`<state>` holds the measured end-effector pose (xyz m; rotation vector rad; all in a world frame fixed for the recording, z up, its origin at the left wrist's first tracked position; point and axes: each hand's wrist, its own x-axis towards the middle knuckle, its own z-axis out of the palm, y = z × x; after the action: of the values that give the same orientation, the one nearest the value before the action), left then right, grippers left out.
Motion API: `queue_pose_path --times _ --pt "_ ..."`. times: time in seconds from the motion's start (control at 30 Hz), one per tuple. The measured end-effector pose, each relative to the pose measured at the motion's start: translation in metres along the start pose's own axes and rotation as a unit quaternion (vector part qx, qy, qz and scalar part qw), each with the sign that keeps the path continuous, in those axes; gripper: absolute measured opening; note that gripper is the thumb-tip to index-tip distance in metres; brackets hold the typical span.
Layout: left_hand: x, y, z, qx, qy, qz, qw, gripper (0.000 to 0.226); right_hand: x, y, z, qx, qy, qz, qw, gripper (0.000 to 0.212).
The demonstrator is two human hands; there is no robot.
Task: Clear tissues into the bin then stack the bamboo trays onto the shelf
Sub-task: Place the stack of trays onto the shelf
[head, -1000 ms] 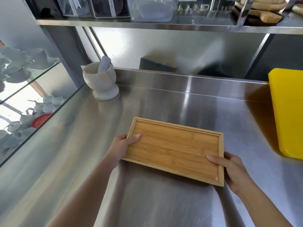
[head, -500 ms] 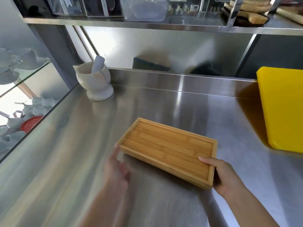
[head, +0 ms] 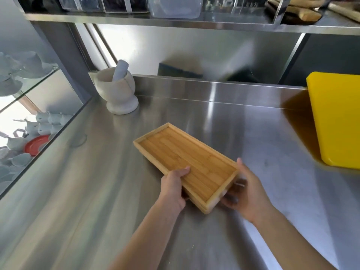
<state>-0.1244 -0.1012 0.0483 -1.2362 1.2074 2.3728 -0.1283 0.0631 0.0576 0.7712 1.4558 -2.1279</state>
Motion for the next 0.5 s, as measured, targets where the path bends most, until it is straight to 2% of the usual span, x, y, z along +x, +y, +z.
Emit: queue_pose_path --times 0.1,0.23,0.3,0.4,0.5 --pt "-0.002 0.021 -0.019 0.054 -0.024 -0.016 0.998 0.036 0.013 -0.018 0.000 -0.038 -0.012 0.021 0.999 0.045" --pt "-0.003 0.039 -0.041 0.138 -0.047 -0.042 0.988 0.036 0.020 -0.021 0.021 -0.174 -0.118 0.061 0.976 0.055" --pt "-0.004 0.043 -0.045 0.167 -0.059 -0.040 0.983 0.031 0.017 -0.011 0.033 -0.211 -0.139 0.046 0.967 0.045" --pt "-0.006 0.049 -0.040 0.190 -0.076 -0.022 0.979 0.012 0.015 0.002 0.039 -0.191 -0.107 0.003 0.976 0.036" --pt "-0.007 0.065 -0.022 0.204 -0.095 0.016 0.974 0.015 0.008 -0.010 0.039 -0.156 -0.101 -0.036 0.982 0.030"
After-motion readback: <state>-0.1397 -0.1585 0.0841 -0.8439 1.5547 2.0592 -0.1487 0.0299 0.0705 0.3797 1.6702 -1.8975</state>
